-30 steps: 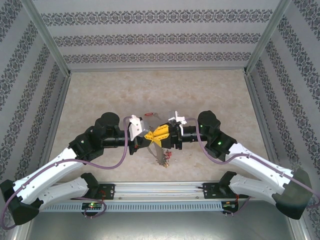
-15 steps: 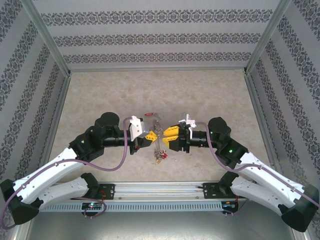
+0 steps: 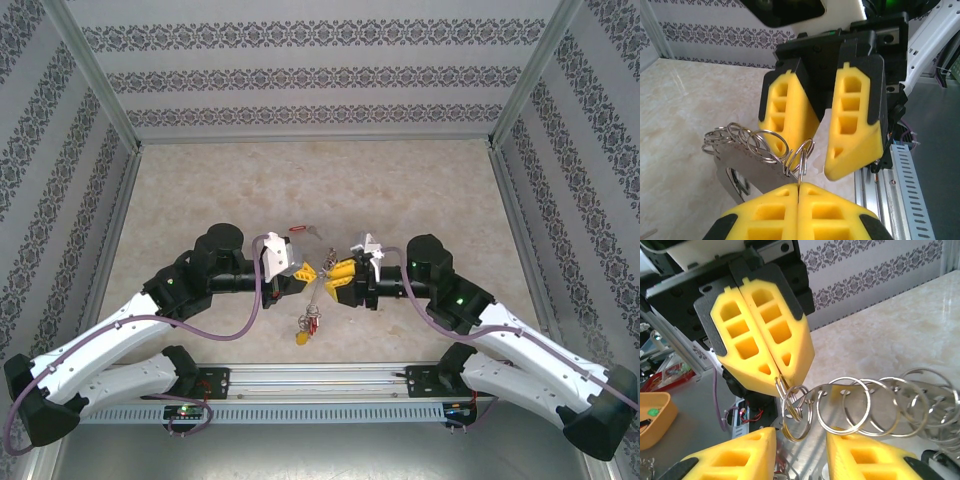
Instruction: Put the keys on the keyring
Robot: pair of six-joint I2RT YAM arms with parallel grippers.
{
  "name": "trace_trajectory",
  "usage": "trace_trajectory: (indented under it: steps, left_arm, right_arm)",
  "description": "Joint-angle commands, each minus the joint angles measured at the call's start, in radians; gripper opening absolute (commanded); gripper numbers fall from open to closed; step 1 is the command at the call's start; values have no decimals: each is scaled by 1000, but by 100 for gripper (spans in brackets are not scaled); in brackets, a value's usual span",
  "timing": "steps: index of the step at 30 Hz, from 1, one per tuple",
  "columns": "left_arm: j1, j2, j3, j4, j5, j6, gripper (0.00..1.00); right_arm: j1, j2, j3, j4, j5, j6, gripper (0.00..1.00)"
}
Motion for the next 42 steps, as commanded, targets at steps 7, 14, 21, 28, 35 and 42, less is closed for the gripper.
trace_trajectory:
  steps: [7,14,21,28,35,42]
  left_arm:
    - [-9,5,57,28,58,29,0]
    - [-9,6,60,14,66,36,0]
    - [-9,16,69,-5,87,41,0]
    - [-9,27,79,-15,98,46,0]
    - [-9,31,83,-20,95,48,0]
    - [-9,31,81,-16,82,37,2]
  right_arm:
    - [15,18,49,30,12,-29,28]
    - [18,24,61,36,-1,-32,25]
    - [21,32,66,36,-12,-35,23]
    - [24,46,73,36,-35,-38,17]
    - [30,43,75,30,-50,-58,0]
    - [35,4,63,38,-42,-69,0]
